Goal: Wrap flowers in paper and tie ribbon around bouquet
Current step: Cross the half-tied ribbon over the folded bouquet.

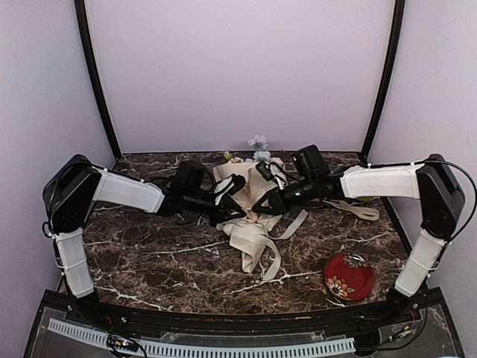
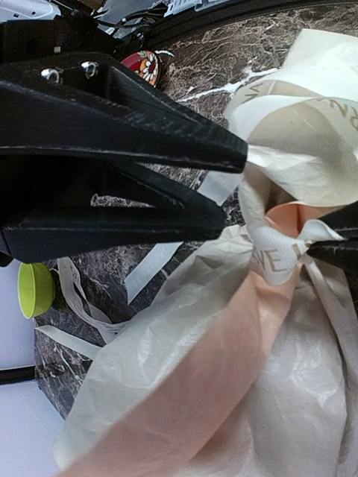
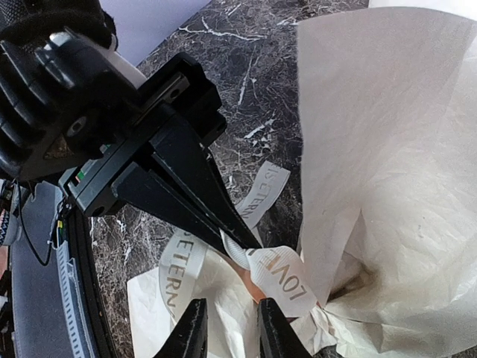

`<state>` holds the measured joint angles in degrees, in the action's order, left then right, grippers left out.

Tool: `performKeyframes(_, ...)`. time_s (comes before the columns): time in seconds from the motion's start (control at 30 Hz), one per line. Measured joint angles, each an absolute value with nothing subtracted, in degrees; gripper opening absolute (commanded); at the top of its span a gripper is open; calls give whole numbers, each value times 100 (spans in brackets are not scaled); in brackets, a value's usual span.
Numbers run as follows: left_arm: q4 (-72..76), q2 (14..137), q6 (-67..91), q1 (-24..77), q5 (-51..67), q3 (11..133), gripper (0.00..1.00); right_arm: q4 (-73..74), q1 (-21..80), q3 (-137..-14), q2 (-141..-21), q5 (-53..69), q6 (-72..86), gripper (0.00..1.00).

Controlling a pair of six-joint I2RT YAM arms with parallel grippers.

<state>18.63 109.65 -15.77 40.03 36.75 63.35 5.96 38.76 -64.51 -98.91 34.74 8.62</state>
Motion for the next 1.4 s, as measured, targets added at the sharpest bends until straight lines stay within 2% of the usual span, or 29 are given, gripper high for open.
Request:
performKeyframes(0.1,1907,10940,-1577,4005,3719,6326,0,648,3874,-6532,-9977,3509,727,28)
performKeyframes(0.2,1922,10943,-1577,4003,3741,6326,0,676,3868,-6646,-10106,3500,622,24)
performKeyframes(0.33,1922,10940,-1577,4003,3747,6324,0,633,3863,-6650,-10116,3621,582,24)
performKeyframes(0.67,1949,10940,-1662,4003,3833,6241,0,-366,3863,-5900,-9776,3719,576,23)
performKeyframes(0.87,1975,10916,-1892,4003,4101,6097,0,-821,3863,-5631,-9651,3927,427,33)
performKeyframes(1.13,1968,10914,-2224,4003,4469,6090,0,-489,3865,-6152,-9712,4353,-292,32)
performKeyframes(1.4,1968,10914,-2408,4003,4530,6090,0,-54,4012,-6191,-9712,4112,-932,28)
